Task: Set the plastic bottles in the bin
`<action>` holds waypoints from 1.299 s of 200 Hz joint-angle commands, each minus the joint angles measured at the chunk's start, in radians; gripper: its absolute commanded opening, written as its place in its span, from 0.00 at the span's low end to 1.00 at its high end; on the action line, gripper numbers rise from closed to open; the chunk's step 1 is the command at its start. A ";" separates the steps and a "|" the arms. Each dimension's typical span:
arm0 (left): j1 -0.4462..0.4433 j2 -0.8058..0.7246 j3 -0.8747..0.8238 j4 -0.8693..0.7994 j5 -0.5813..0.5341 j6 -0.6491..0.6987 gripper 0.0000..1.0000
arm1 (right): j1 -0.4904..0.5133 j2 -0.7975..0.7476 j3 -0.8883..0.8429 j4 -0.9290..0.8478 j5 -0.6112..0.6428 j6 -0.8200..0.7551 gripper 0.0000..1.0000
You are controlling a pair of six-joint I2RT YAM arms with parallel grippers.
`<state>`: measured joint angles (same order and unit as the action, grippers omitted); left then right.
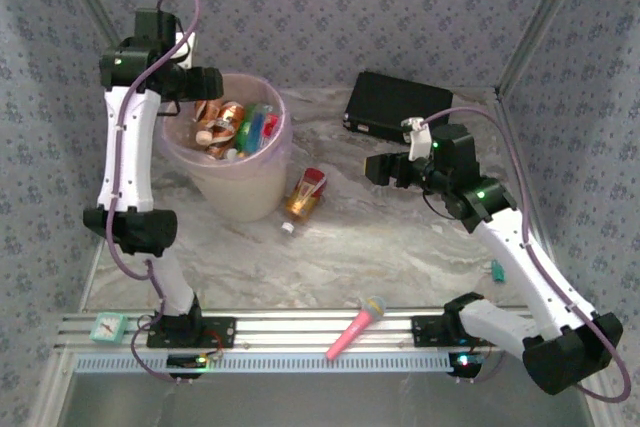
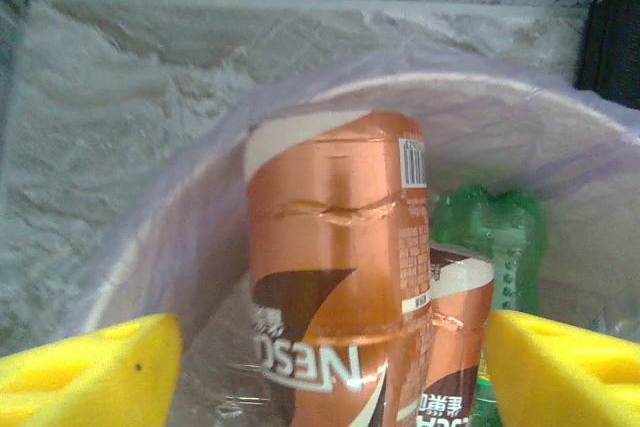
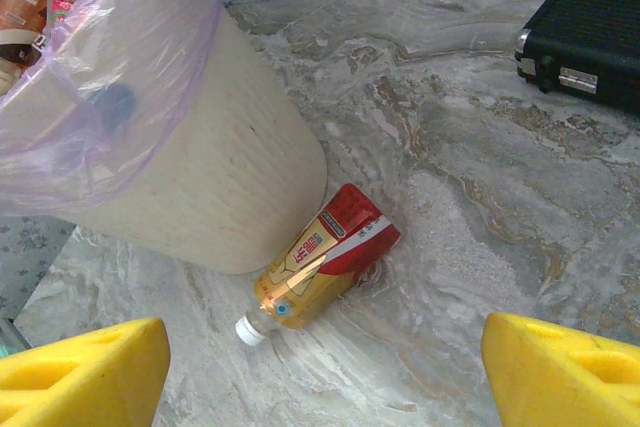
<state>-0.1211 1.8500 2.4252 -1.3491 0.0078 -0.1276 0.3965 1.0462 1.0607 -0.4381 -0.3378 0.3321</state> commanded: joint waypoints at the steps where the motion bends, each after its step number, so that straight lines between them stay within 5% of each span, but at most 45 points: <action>1: -0.020 -0.060 0.001 0.055 -0.062 0.035 0.70 | -0.006 0.011 -0.007 0.025 -0.026 0.010 0.83; 51: -0.043 -0.053 -0.133 0.167 -0.081 0.052 0.54 | -0.006 0.032 -0.005 0.033 -0.040 0.012 0.83; 140: -0.078 -0.118 -0.425 0.244 -0.057 0.023 0.43 | -0.005 0.047 -0.007 0.045 -0.049 0.015 0.83; 195: -0.094 -0.279 -0.637 0.319 -0.082 0.008 0.41 | -0.005 0.047 -0.007 0.045 -0.048 0.015 0.83; 232: -0.089 -0.375 -0.697 0.341 -0.243 0.049 0.41 | -0.005 0.040 -0.010 0.045 -0.045 0.017 0.83; 260: -0.090 -0.385 -0.669 0.371 -0.246 0.057 0.55 | 0.004 0.043 -0.007 0.047 -0.045 0.031 0.83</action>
<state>-0.2115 1.4784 1.7454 -0.9306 -0.1833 -0.0917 0.3969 1.0939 1.0569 -0.4053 -0.3687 0.3416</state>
